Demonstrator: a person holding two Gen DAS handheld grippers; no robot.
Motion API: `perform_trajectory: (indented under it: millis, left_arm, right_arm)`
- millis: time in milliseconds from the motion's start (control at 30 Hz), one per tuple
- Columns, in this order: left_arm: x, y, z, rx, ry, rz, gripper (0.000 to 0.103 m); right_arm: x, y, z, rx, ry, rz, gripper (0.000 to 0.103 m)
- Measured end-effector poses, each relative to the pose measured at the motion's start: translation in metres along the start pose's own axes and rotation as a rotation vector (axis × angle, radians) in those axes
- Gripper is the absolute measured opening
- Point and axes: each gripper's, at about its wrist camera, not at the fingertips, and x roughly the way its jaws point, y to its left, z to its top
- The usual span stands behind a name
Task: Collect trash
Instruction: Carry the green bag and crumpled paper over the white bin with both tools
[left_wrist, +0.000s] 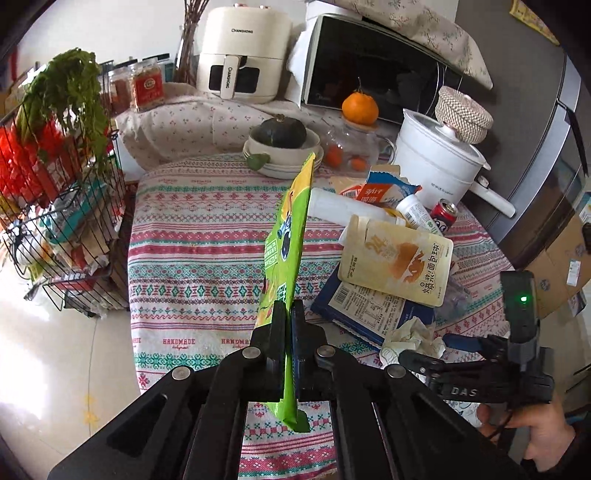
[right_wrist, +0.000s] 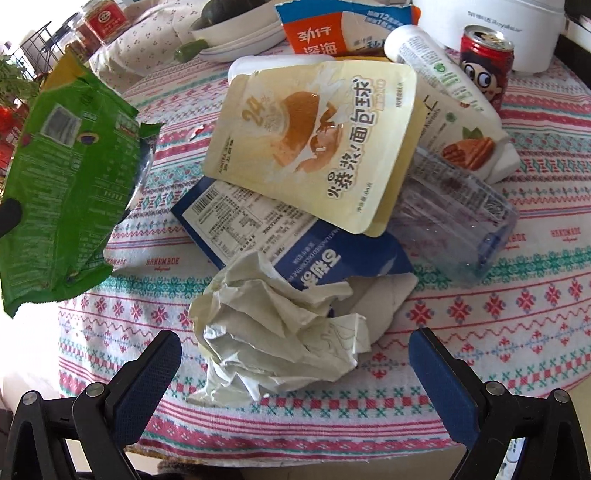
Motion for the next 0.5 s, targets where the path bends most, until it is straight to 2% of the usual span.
perform_trajectory:
  millis: [133,267,333,500]
  left_arm:
    - [-0.003,0.001,-0.002,-0.004,0.0,-0.011,0.002]
    - [-0.005,0.001,-0.003,-0.011,-0.005,-0.019,0.002]
    - [-0.009,0.0,-0.002,-0.014,-0.016,-0.022,0.002]
    - [-0.022,-0.003,-0.003,-0.017,-0.052,-0.043,0.002]
  right_arm:
    - [0.024,0.002,0.003,0.02,0.034,-0.009,0.094]
    - [0.041,-0.001,0.003,0.067,0.066,0.05,0.091]
    - [0.048,-0.001,0.003,0.057,0.079,0.046,0.079]
    - [0.035,-0.002,0.003,0.055,0.06,0.088,0.063]
